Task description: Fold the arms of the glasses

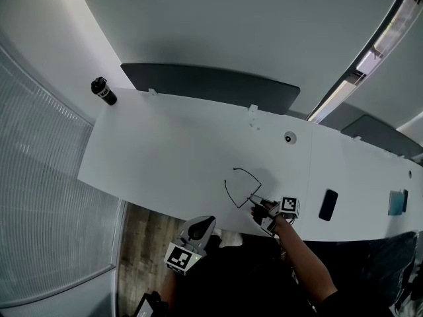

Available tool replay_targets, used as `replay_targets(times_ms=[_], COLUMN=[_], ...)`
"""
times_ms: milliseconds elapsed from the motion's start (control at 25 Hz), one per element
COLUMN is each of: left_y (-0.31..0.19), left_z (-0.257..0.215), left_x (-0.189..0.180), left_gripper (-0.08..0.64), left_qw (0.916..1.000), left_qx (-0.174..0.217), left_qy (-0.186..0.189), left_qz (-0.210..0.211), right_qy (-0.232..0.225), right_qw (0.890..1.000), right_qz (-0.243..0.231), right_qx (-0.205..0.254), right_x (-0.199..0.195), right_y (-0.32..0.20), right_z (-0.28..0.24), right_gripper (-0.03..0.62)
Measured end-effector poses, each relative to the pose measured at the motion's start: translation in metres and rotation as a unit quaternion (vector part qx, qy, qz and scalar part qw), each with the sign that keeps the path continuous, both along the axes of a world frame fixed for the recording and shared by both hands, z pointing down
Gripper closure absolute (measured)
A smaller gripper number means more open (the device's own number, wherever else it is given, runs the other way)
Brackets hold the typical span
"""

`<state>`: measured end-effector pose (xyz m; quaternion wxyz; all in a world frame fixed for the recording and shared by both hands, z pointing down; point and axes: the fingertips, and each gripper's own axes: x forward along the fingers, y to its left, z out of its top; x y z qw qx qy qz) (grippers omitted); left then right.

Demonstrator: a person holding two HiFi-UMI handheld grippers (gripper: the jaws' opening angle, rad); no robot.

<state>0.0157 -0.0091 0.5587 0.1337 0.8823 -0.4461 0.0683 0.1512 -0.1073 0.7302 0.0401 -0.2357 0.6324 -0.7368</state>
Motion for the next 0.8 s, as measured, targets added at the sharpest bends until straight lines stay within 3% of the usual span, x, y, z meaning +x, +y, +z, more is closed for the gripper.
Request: replay_targets(times_ms=[280,440,640,800], left_y=[0.004,0.008,0.010,0.015], left_z=[-0.006,0.001,-0.002,0.002], left_x=[-0.006,-0.014,-0.023,-0.030], left_gripper=[0.554,0.554,0.554,0.554], left_qw=[0.9999,0.9998,0.9997,0.9995], left_qx=[-0.014,0.001,0.005,0.005], left_qy=[0.009,0.010,0.009,0.017], left_qz=[0.005,0.016,0.021,0.024], right_qy=[-0.064,-0.136,-0.220,-0.315], right_qw=[0.996,0.984,0.960,0.921], right_qz=[0.038,0.071,0.108,0.142], right_qx=[0.042,0.087,0.137,0.180], right_x=[0.001,-0.008,-0.021,-0.028], right_y=[0.006,0.005,0.001,-0.001], right_z=[-0.037,-0.075,-0.126,-0.181], right_gripper=[0.583,0.583,0.583,0.583])
